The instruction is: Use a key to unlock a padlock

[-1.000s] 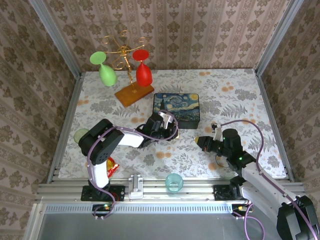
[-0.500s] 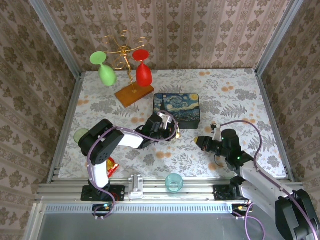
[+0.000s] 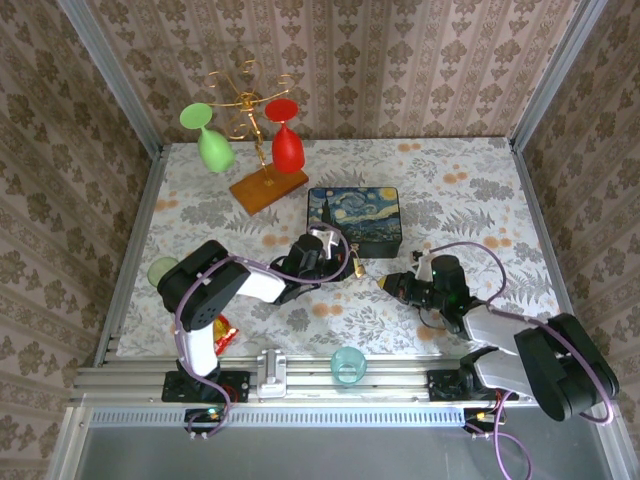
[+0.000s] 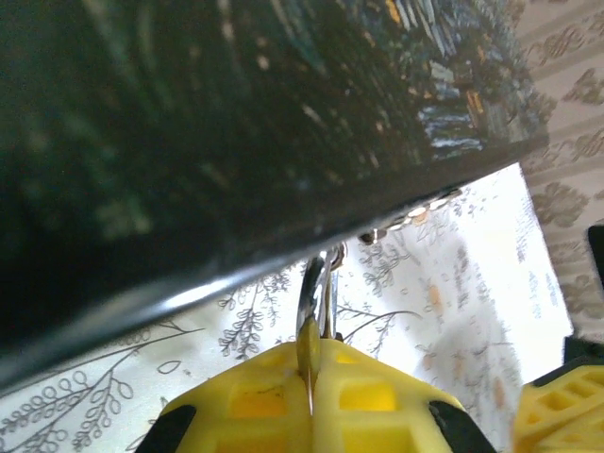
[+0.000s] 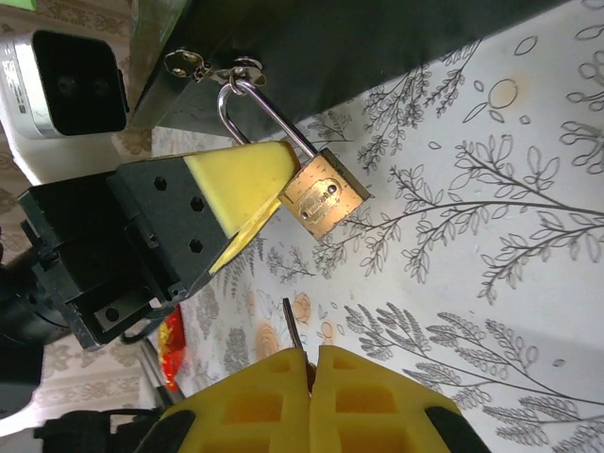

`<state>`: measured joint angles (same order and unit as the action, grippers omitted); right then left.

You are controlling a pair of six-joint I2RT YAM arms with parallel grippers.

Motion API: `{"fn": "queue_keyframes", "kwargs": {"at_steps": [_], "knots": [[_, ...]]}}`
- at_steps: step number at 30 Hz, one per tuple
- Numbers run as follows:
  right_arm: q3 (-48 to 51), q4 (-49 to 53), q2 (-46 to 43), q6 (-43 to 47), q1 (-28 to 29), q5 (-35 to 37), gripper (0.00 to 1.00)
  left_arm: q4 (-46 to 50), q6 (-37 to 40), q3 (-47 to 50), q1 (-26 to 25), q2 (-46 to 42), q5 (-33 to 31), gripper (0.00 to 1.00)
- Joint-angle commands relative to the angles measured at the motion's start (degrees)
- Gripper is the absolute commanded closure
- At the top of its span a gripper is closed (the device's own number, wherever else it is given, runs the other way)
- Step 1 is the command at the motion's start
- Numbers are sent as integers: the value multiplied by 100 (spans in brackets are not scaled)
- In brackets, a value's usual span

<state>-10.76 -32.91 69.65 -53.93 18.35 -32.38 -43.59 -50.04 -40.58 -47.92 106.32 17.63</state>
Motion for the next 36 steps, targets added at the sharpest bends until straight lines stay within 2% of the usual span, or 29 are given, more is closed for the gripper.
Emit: {"fn": "queue_keyframes", "kwargs": {"at_steps": [1,6,9,11,14,16,20,23,25,30,32,36], "knots": [[19,-1063,392,-555,-31,-387,100,-1104,-715,90,3,-30,9,100],[100,-2226,1230,-1126,-32,-509,100,-2018,-1365,208,28,240,-14,100],[58,-2501,1691,-1243,-63,-516,100,-2147,-1466,195,18,360,-17,100],[48,-2651,1986,-1318,-112,-532,100,-2002,-1390,232,11,310,-91,100],[107,-2817,2236,-1374,-225,-528,100,-1091,-920,267,-26,-10,-390,100],[62,-2492,2235,-1238,-246,-474,100,-388,-538,217,-62,-191,-562,100],[19,-2119,2080,-1060,-244,-440,100,-51,-281,159,-79,-169,-594,100],[-47,-1558,1831,-821,-244,-294,100,210,-105,28,-143,-123,-658,96],[-78,-1348,1668,-731,-239,-248,100,382,79,-21,-208,-114,-791,91],[-110,-823,1319,-497,-239,-155,100,-380,49,161,-151,130,-759,80],[-104,-651,1209,-430,-240,-133,100,-461,18,181,-143,169,-791,73],[-75,-436,1051,-320,-244,-112,100,-561,103,192,-182,251,-818,67]]}}
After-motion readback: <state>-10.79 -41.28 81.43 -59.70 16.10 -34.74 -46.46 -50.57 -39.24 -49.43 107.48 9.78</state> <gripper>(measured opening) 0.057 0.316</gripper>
